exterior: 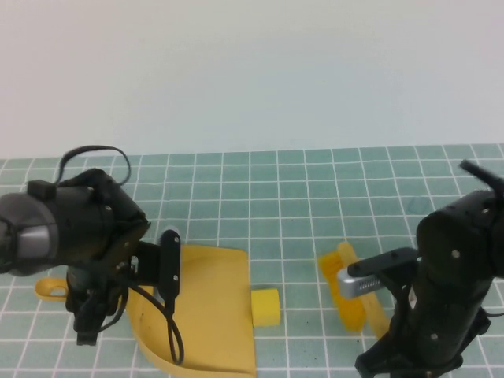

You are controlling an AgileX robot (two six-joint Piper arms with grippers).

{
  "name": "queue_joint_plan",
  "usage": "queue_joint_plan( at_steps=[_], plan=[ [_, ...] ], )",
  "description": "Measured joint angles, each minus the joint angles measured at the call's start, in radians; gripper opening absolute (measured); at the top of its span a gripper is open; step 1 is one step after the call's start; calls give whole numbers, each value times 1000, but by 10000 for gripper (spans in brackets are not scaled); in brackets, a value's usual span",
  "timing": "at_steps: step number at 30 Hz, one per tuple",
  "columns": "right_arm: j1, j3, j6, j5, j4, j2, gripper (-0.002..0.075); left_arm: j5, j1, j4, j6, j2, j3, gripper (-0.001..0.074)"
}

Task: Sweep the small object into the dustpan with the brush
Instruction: Sweep the small ball

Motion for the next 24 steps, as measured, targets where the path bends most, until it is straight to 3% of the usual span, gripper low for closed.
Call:
queue_joint_plan(
  at_steps=[7, 11, 17, 24],
  plan=[
    [0, 0, -22, -30, 47, 67, 167, -20, -41, 40, -29, 10, 0, 0],
    [10, -23, -116, -28, 194, 71, 167, -28, -45, 35, -29, 10, 0, 0],
    [88, -127, -203, -16, 366, 79, 167, -29, -45, 30, -31, 16, 0, 0],
    [114, -251, -205, 5, 401, 79, 167, -37, -45, 35, -69, 18, 0, 1]
  ],
)
